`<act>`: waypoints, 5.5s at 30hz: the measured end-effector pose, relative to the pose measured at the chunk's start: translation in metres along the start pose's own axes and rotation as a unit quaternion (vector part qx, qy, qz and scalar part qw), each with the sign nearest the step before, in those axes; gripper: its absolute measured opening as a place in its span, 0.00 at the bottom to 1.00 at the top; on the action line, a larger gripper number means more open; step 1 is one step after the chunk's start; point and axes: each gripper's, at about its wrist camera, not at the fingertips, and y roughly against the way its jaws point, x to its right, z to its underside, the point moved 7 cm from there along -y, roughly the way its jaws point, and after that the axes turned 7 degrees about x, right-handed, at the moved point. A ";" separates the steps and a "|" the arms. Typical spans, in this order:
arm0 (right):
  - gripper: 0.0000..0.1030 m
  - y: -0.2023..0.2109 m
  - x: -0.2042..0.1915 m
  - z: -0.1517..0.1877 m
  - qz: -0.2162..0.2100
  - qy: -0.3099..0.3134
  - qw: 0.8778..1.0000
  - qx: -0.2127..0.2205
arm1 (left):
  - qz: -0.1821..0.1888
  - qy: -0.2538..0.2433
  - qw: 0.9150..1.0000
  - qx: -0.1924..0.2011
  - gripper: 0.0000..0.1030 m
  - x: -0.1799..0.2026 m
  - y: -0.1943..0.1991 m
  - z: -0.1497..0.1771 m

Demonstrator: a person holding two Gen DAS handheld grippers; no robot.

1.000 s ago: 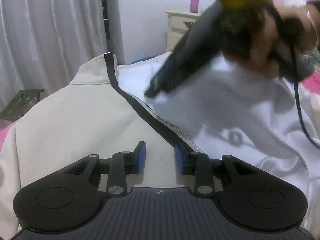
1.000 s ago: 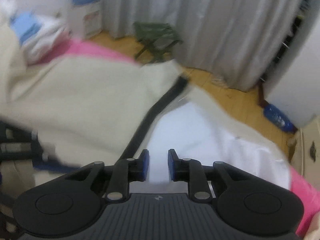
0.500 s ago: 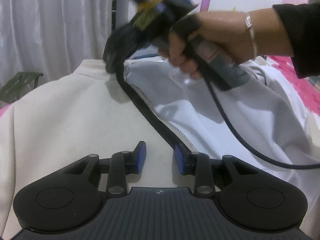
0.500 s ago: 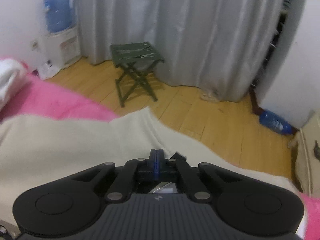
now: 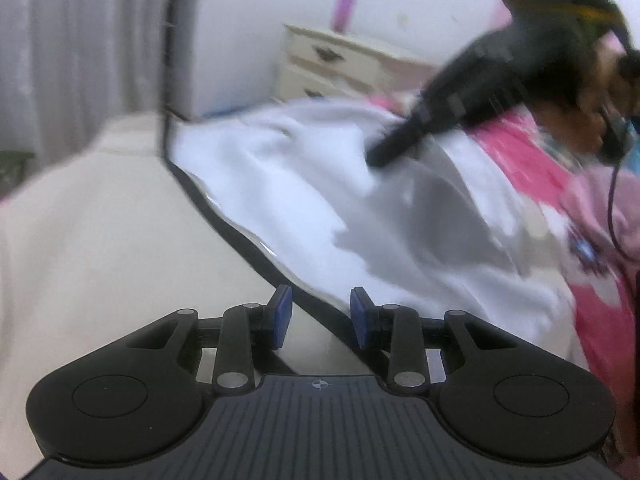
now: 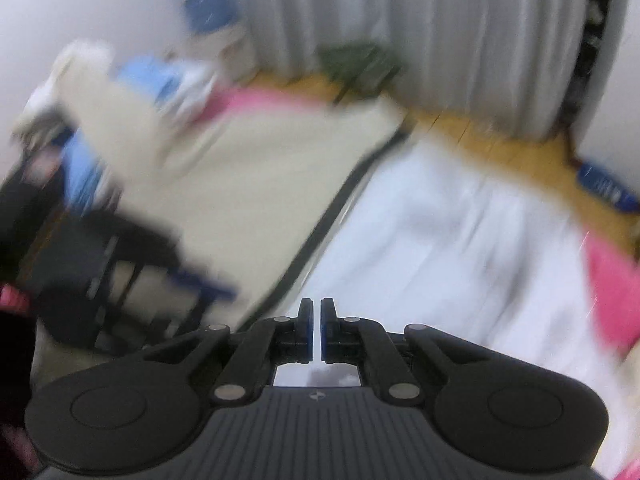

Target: Fold clothes

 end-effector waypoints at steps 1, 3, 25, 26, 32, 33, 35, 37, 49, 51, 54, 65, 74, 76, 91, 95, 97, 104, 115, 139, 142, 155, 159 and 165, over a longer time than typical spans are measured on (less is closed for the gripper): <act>0.03 -0.008 -0.007 0.021 0.000 -0.006 1.000 -0.015 | -0.004 -0.008 1.000 -0.017 0.31 0.007 -0.006 0.009; 0.02 -0.020 -0.010 0.045 0.013 -0.017 0.999 -0.033 | -0.022 -0.028 0.999 -0.024 0.33 0.009 -0.015 0.017; 0.49 0.161 0.228 0.196 0.248 -0.462 0.838 0.154 | -0.025 -0.028 0.994 -0.099 0.36 -0.005 -0.027 -0.056; 0.49 0.159 0.230 0.208 0.242 -0.483 0.829 0.145 | -0.019 -0.020 0.995 -0.099 0.36 -0.001 -0.031 -0.051; 0.36 0.148 0.214 0.238 0.223 -0.502 0.828 0.113 | -0.021 -0.015 0.995 -0.093 0.36 0.012 -0.048 -0.034; 0.22 0.147 0.214 0.235 0.216 -0.498 0.832 0.112 | -0.022 -0.007 0.995 -0.095 0.36 0.012 -0.049 -0.033; 0.00 0.148 0.212 0.227 0.191 -0.497 0.838 0.119 | -0.025 0.006 0.995 -0.097 0.36 0.010 -0.050 -0.031; 0.00 0.153 0.205 0.216 0.175 -0.478 0.850 0.133 | -0.030 0.013 0.995 -0.096 0.36 0.008 -0.048 -0.032; 0.39 0.139 0.234 0.167 0.208 -0.327 0.913 0.124 | -0.031 0.026 0.994 -0.099 0.36 0.005 -0.047 -0.030; 0.39 0.116 0.246 0.163 0.202 -0.310 0.924 0.098 | -0.030 0.026 0.994 -0.102 0.36 0.004 -0.048 -0.028; 0.48 0.092 0.251 0.173 0.165 -0.327 0.928 0.065 | -0.030 0.023 0.994 -0.105 0.36 0.004 -0.051 -0.026; 0.13 0.119 0.206 0.188 0.087 -0.337 0.935 0.074 | -0.030 0.012 0.994 -0.107 0.37 0.006 -0.055 -0.027; 0.13 0.153 0.068 0.101 -0.106 -0.242 0.947 0.183 | -0.027 0.024 0.994 -0.104 0.37 0.001 -0.047 -0.026; 0.13 0.137 0.028 0.082 -0.158 -0.198 0.953 0.164 | -0.025 0.037 0.994 -0.100 0.37 -0.003 -0.041 -0.028; 0.20 -0.020 -0.123 0.103 -0.232 0.017 0.966 -0.111 | 0.022 0.217 0.975 -0.051 0.38 -0.051 0.008 -0.025; 0.42 0.022 -0.091 0.079 -0.248 -0.046 0.967 -0.033 | 0.040 0.181 0.981 -0.063 0.42 -0.033 0.000 -0.023; 0.45 0.053 -0.062 0.061 -0.256 -0.088 0.962 0.021 | 0.038 0.161 0.983 -0.075 0.42 -0.027 -0.009 -0.019; 0.76 0.151 0.166 0.067 0.042 -0.340 0.908 0.240 | 0.000 0.126 0.987 -0.097 0.42 -0.018 -0.024 -0.011; 0.78 0.095 0.351 0.118 0.250 -0.543 0.771 0.218 | -0.025 0.118 0.986 -0.111 0.43 -0.014 -0.029 -0.003; 0.16 0.261 0.353 0.195 0.418 -0.528 0.639 0.372 | -0.035 0.083 0.989 -0.117 0.47 -0.011 -0.030 -0.003; 0.18 0.244 0.363 0.209 0.452 -0.519 0.653 0.316 | -0.034 0.079 0.989 -0.117 0.47 -0.011 -0.030 -0.003; 0.60 0.293 0.326 0.230 0.588 -0.534 0.549 0.259 | -0.026 0.094 0.991 -0.095 0.47 -0.011 -0.025 -0.013; 0.61 0.284 0.289 0.131 0.545 -0.454 0.616 0.343 | -0.012 0.097 0.993 -0.072 0.47 -0.009 -0.013 -0.024; 0.61 0.124 0.178 -0.064 0.298 -0.164 0.898 0.280 | 0.016 0.074 0.994 -0.084 0.47 0.010 -0.020 -0.017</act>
